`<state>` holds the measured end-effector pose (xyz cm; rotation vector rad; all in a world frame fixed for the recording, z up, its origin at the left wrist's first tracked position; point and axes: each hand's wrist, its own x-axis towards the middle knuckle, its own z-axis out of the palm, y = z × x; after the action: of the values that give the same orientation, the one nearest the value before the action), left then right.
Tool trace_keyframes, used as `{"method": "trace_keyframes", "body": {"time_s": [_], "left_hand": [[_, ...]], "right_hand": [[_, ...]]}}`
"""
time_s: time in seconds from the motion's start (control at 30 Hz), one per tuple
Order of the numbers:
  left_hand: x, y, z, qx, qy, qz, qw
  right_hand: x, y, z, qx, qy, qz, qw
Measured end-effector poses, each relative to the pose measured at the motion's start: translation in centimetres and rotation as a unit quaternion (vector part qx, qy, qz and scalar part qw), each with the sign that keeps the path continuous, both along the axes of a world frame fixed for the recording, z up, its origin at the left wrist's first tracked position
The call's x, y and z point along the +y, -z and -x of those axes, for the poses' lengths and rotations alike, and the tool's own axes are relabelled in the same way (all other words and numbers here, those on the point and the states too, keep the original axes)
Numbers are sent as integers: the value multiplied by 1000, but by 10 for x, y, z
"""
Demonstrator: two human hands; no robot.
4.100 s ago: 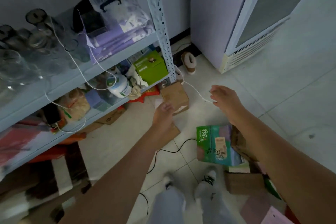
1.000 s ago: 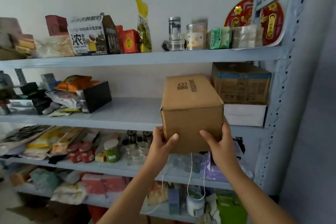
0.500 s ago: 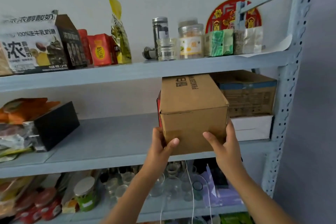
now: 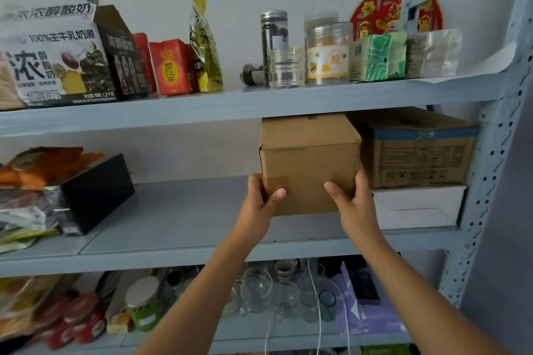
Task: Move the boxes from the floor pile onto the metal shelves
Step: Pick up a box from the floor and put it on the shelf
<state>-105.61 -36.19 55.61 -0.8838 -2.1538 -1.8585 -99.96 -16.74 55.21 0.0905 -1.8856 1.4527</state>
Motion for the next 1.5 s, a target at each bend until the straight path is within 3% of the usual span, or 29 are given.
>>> {"method": "trace_keyframes", "body": {"time_s": [0.2, 0.5, 0.87, 1.07, 1.3, 1.5], "left_hand": [[9, -14, 36, 13, -23, 67, 997], [38, -24, 85, 28, -77, 87, 993], [72, -47, 134, 56, -94, 207, 972], [74, -34, 114, 67, -150, 175, 971], [60, -32, 132, 52, -229, 135, 963], [64, -12, 98, 101, -245, 127, 956]], "right_hand": [[15, -15, 40, -29, 9, -22, 999], [31, -34, 84, -79, 60, -34, 994], [61, -54, 134, -121, 179, -24, 976], [54, -43, 119, -89, 223, -69, 968], [42, -60, 131, -105, 182, -100, 973], [51, -49, 142, -148, 125, -50, 980]]}}
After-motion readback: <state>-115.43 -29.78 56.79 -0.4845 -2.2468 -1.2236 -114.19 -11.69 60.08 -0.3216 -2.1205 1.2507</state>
